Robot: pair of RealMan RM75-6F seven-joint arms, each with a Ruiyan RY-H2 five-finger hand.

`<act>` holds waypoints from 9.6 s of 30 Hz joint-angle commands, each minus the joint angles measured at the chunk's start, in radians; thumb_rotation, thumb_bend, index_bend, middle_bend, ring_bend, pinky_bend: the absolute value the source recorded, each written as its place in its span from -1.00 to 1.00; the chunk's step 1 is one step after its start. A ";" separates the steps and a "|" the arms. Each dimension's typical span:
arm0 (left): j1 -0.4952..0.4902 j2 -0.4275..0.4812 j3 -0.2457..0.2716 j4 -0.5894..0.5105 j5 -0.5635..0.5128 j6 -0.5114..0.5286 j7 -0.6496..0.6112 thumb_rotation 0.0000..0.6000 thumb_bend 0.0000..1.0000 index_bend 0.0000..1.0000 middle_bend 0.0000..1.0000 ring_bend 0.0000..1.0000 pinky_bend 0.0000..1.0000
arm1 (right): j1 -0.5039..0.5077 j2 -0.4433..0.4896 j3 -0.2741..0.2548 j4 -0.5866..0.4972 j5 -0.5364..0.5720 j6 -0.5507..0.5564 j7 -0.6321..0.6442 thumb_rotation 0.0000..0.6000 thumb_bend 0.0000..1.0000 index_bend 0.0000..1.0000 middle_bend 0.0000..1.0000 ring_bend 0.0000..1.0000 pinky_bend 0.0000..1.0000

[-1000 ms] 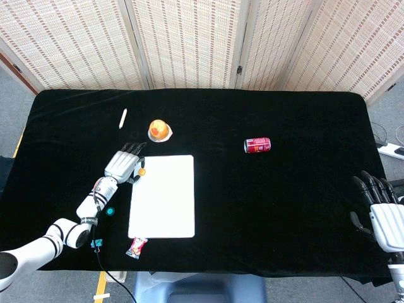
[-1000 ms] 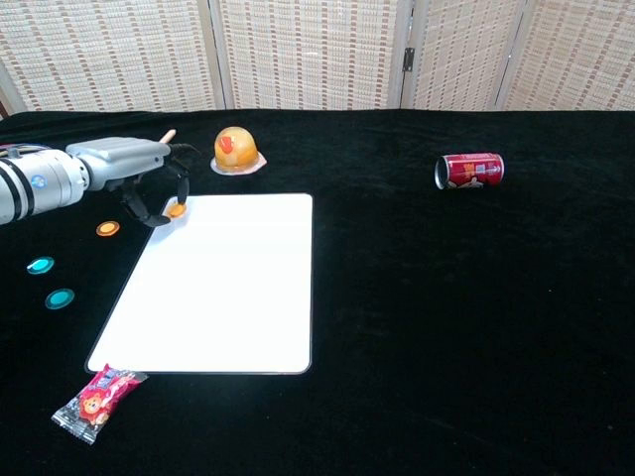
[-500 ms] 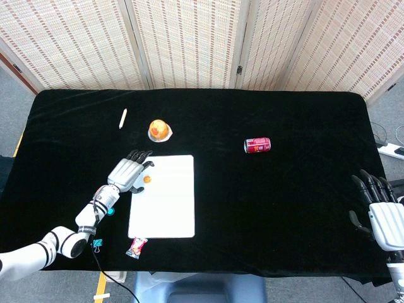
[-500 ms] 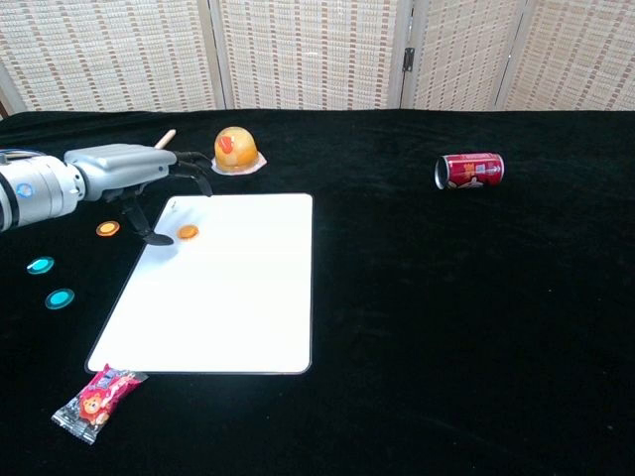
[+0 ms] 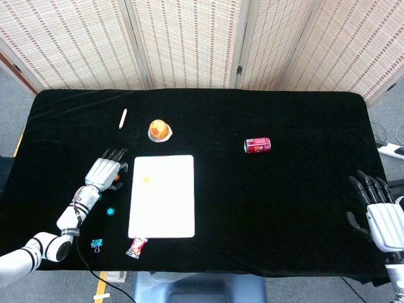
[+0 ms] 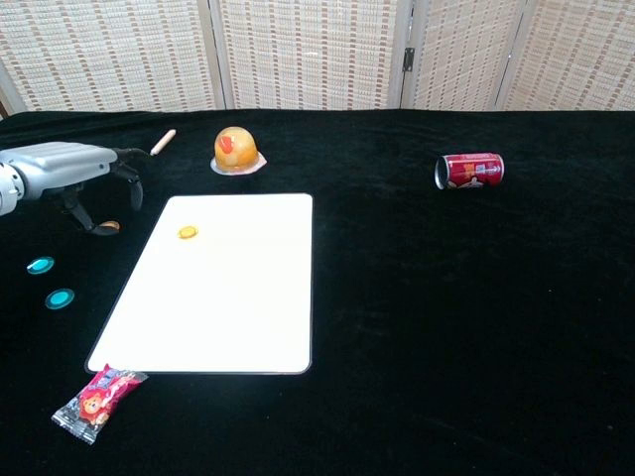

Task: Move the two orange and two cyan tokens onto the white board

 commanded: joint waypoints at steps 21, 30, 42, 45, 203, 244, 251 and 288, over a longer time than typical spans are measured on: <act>0.010 -0.094 0.002 0.190 -0.008 -0.048 -0.047 1.00 -0.27 -0.11 -0.92 -1.00 -1.00 | -0.015 0.003 -0.005 -0.004 -0.001 0.019 -0.001 1.00 -0.08 -1.00 -1.00 -1.00 -1.00; 0.011 -0.107 -0.003 0.219 -0.001 -0.058 -0.073 1.00 -0.23 -0.06 -0.92 -1.00 -1.00 | -0.016 0.004 -0.004 -0.008 -0.001 0.019 -0.006 1.00 -0.08 -1.00 -1.00 -1.00 -1.00; 0.012 -0.111 -0.004 0.213 0.021 -0.050 -0.100 1.00 -0.12 0.02 -0.89 -1.00 -1.00 | -0.017 0.005 -0.004 -0.010 0.001 0.019 -0.008 1.00 -0.08 -1.00 -1.00 -1.00 -1.00; 0.007 -0.099 -0.010 0.189 0.031 -0.038 -0.101 1.00 -0.11 0.02 -0.89 -1.00 -1.00 | -0.018 0.006 -0.003 -0.011 0.001 0.020 -0.009 1.00 -0.08 -1.00 -1.00 -1.00 -1.00; 0.052 0.009 0.004 -0.149 0.127 0.055 0.004 1.00 -0.17 -0.02 -0.89 -1.00 -1.00 | -0.011 -0.003 -0.002 0.007 -0.002 0.014 0.013 1.00 -0.08 -1.00 -1.00 -1.00 -1.00; 0.078 0.085 0.077 -0.280 0.177 0.152 0.051 1.00 -0.18 -0.19 -0.89 -1.00 -1.00 | -0.022 -0.002 -0.005 0.012 -0.009 0.029 0.023 1.00 -0.08 -1.00 -1.00 -1.00 -1.00; 0.142 0.132 0.124 -0.274 0.223 0.227 -0.002 1.00 -0.18 -0.18 -0.89 -1.00 -1.00 | -0.015 -0.006 -0.005 0.013 -0.019 0.024 0.024 1.00 -0.08 -1.00 -1.00 -1.00 -1.00; 0.258 0.063 0.164 -0.166 0.215 0.243 0.001 1.00 -0.18 -0.17 -0.89 -1.00 -1.00 | 0.004 -0.011 -0.007 0.008 -0.027 0.006 0.015 1.00 -0.08 -1.00 -1.00 -1.00 -1.00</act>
